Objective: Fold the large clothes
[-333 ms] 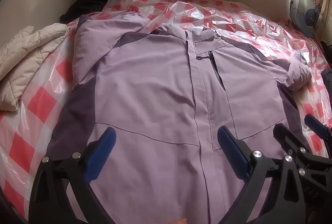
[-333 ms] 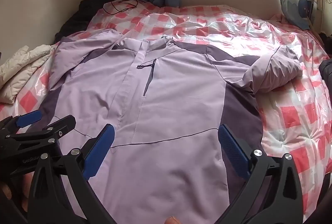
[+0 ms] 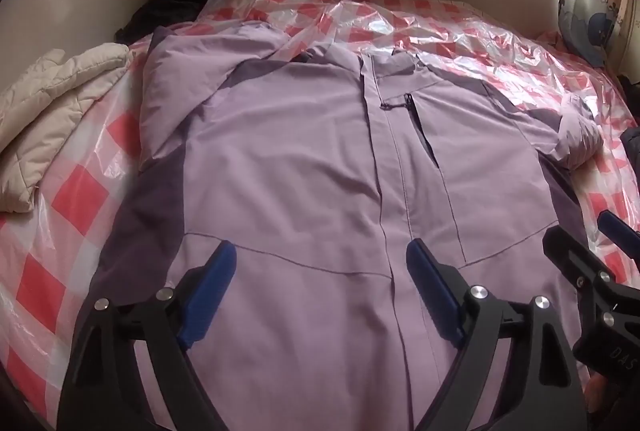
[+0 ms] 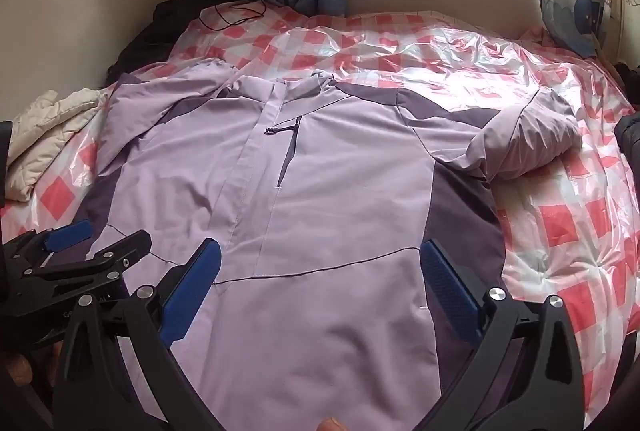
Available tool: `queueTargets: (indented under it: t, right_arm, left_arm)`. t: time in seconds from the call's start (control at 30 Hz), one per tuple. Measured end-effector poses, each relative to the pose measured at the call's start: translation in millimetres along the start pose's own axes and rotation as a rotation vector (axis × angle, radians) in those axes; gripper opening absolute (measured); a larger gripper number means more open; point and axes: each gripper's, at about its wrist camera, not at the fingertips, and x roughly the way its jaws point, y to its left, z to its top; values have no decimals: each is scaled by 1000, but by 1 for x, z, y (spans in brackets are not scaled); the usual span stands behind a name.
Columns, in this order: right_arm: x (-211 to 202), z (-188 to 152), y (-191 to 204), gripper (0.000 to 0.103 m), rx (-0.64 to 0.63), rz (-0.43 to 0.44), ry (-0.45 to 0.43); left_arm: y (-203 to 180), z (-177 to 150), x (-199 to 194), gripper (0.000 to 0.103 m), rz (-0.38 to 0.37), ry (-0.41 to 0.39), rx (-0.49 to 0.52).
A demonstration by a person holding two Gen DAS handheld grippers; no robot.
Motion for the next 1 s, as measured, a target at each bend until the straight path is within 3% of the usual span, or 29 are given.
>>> queueTargets:
  t: [0.13,0.23,0.33,0.5,0.73,1.0]
  right_arm:
    - [-4,-2,-7,97,5,-18,-5]
    - [-3,-2,-8,97,7,-18,1]
    - [-4,-3,-8,97,2,-30,-2]
    - [-3,-4,-10,97,4,-41,2]
    - [-3,-5,-15,97,18,-37,5]
    - [-3,-4,-17,97,20,-34,5]
  left_arm:
    - [11,3,-2,84,-40,-20,-74]
    - [7,7,-4,96,41,-56,-36]
    - [2,10,-7,96,120,-81,1]
    - [2,9,0,96,43,-48,-29]
    - [-1,5,8,96,16,-19,-53]
    - [-14,3,11,96,-6,-12,-10]
